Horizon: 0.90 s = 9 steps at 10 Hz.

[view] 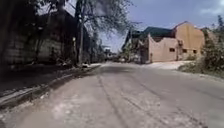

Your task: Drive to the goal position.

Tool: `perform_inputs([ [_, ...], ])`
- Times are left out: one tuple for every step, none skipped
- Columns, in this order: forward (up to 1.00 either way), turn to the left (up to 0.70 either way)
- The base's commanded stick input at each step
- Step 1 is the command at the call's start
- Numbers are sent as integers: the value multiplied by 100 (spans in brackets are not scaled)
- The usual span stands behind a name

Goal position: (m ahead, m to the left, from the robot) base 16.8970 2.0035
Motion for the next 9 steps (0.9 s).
perform_inputs([
  [100,-2],
  [100,-2],
  [100,-2],
  [100,-2],
  [100,-2],
  [100,-2],
  [100,-2],
  [100,-2],
  [100,-2],
])
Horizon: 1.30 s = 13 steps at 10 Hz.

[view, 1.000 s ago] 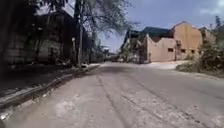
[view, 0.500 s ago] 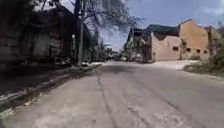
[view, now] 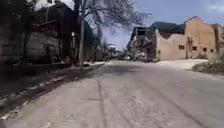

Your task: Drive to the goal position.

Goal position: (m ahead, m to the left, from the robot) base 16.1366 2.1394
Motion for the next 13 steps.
perform_inputs([
  [100,-2],
  [100,-2],
  [100,-2],
  [100,-2],
  [100,-2],
  [100,-2],
  [100,-5],
  [100,-16],
  [100,-39],
  [100,-35],
  [100,-21],
  [100,-9],
  [100,-5],
])
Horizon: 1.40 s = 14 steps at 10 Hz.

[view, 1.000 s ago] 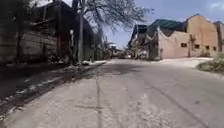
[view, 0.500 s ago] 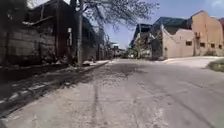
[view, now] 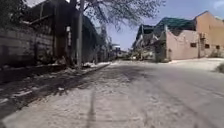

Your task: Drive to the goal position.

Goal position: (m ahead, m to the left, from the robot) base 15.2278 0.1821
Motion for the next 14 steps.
perform_inputs([
  [100,-4],
  [100,-3],
  [100,-3],
  [100,-3],
  [100,-3],
  [100,-3],
  [100,-7],
  [100,-28],
  [100,-40],
  [100,-40],
  [100,-40],
  [100,-36],
  [100,-9],
  [100,0],
])
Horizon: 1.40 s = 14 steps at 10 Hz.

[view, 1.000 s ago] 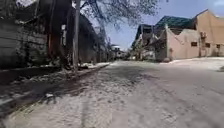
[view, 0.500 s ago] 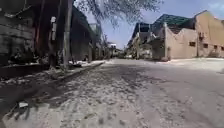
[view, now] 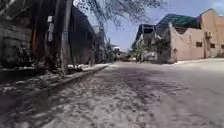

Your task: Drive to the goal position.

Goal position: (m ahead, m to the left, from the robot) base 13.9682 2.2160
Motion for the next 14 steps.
perform_inputs([
  [100,-2],
  [100,0],
  [100,-2],
  [100,-2],
  [100,-2],
  [100,-2],
  [100,-2],
  [100,-2],
  [100,-4],
  [100,-29],
  [100,-40],
  [100,-34],
  [100,-24],
  [100,-22],
])
